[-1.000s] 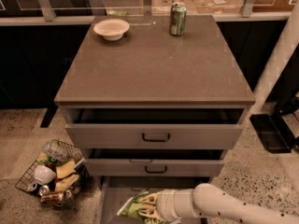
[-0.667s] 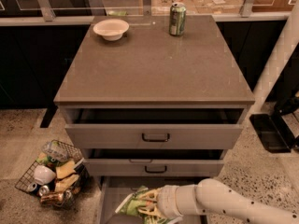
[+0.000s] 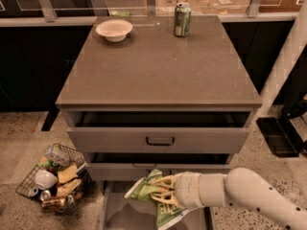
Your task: Pick green jalapeno chip bag from bottom drawer and place on counter
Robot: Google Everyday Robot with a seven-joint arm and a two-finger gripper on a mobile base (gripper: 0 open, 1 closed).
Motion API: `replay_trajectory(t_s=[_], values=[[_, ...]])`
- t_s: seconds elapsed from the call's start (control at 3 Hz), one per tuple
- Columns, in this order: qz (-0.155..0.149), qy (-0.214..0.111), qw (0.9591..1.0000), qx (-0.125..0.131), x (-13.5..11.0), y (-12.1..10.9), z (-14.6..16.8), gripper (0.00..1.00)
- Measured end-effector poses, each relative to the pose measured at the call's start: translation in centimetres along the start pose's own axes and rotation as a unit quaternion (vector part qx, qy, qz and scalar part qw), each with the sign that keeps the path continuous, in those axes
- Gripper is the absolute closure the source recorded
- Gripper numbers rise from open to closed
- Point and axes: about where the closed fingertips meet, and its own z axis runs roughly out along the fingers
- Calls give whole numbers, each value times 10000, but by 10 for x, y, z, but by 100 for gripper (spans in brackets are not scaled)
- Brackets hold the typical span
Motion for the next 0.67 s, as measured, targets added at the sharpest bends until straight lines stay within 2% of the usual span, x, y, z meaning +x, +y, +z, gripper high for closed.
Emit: replay_trajectory(t_s=[0.33, 0.67], values=[[-252, -110, 9993, 261, -33, -19, -32, 100], [-706, -47, 9963, 491, -98, -52, -62, 100]])
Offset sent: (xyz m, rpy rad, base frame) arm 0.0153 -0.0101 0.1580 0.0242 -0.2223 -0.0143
